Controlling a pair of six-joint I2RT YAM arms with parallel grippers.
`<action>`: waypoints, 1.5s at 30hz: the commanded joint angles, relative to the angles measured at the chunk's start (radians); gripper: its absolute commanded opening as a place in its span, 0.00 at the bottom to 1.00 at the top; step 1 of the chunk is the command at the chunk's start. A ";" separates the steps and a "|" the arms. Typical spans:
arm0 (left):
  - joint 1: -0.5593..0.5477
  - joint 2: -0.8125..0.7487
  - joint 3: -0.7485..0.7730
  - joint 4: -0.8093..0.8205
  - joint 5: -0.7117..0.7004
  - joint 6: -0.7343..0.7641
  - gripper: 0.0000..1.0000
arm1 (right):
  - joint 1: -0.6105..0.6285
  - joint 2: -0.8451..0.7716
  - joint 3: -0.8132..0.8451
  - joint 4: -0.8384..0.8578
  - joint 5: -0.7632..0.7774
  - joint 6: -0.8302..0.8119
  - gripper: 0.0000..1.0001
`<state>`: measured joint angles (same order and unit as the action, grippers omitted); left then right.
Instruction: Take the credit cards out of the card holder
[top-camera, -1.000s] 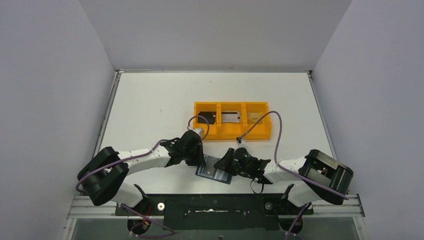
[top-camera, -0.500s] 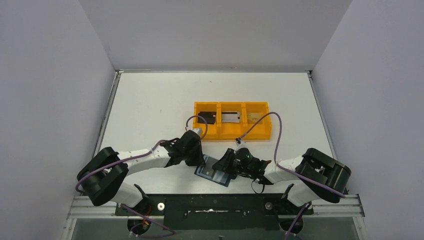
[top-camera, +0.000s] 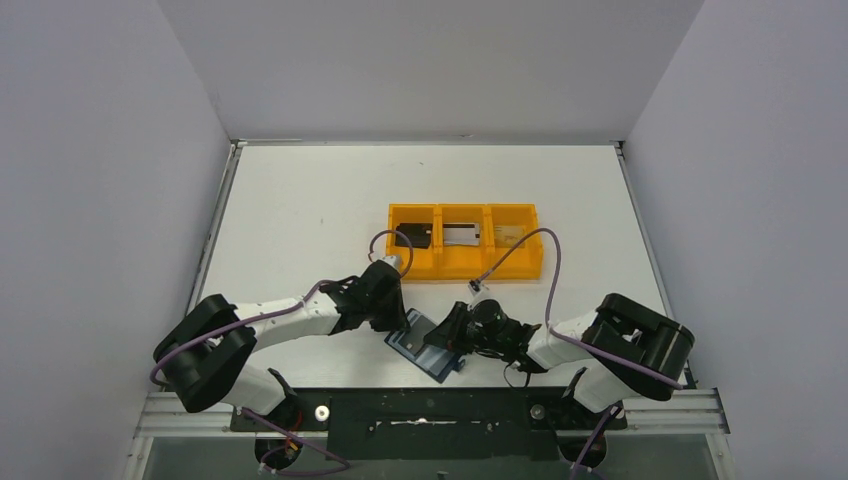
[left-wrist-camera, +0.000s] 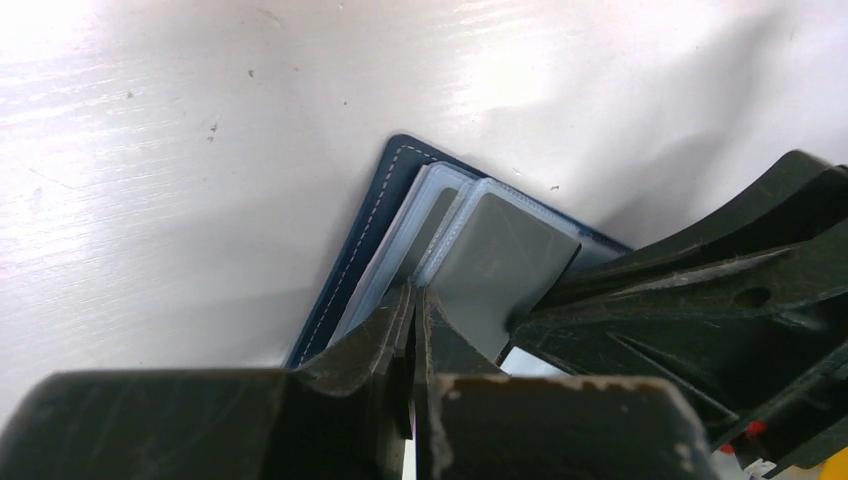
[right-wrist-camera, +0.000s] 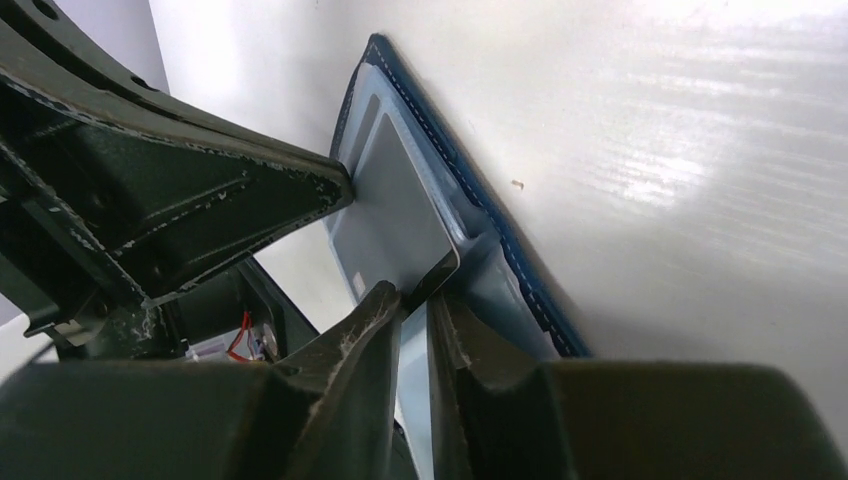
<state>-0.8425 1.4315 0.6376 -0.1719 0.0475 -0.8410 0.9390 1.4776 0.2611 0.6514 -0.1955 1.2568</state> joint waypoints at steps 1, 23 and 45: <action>-0.003 0.024 -0.035 -0.072 -0.035 -0.001 0.00 | 0.022 0.001 0.013 0.158 -0.014 0.023 0.10; 0.002 -0.140 -0.109 -0.019 -0.009 -0.016 0.00 | -0.102 -0.016 0.173 -0.203 -0.097 -0.143 0.33; 0.003 -0.139 -0.108 -0.049 -0.039 -0.040 0.00 | -0.046 -0.021 0.113 -0.088 -0.080 -0.109 0.00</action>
<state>-0.8413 1.2972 0.5327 -0.1928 0.0311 -0.8730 0.8917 1.5208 0.4000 0.4900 -0.2764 1.1458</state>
